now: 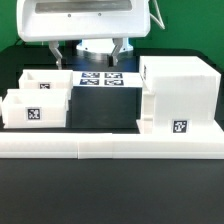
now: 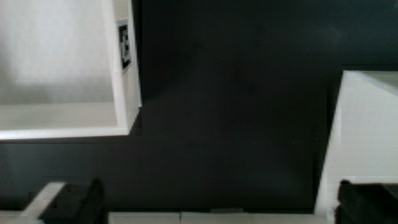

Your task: Assemble drawer

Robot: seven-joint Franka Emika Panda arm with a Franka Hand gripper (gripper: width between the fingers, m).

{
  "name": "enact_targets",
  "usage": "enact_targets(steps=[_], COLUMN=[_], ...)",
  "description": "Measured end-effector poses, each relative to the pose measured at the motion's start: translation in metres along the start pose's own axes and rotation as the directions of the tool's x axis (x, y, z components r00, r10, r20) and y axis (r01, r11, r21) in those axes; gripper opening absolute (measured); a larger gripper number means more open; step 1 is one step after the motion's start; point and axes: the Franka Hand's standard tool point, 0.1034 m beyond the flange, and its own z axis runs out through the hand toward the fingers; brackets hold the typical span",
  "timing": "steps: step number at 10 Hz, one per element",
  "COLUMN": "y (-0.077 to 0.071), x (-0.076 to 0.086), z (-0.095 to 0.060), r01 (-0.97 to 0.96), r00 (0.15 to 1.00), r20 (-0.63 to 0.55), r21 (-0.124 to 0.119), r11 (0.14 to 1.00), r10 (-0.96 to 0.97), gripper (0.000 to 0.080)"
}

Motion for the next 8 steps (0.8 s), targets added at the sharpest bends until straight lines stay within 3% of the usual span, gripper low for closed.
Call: enact_targets(steps=[4, 8], y=[0.002, 0.038], x=[-0.002, -0.046], z=[0.001, 0.033], r01=[-0.010, -0.075], r00=[1.000, 0.996], r20=[0.001, 0.057], r21=[0.003, 0.000], r11=[1.000, 0.997], r10=[0.010, 0.074], gripper=[0.0649, 0.0649])
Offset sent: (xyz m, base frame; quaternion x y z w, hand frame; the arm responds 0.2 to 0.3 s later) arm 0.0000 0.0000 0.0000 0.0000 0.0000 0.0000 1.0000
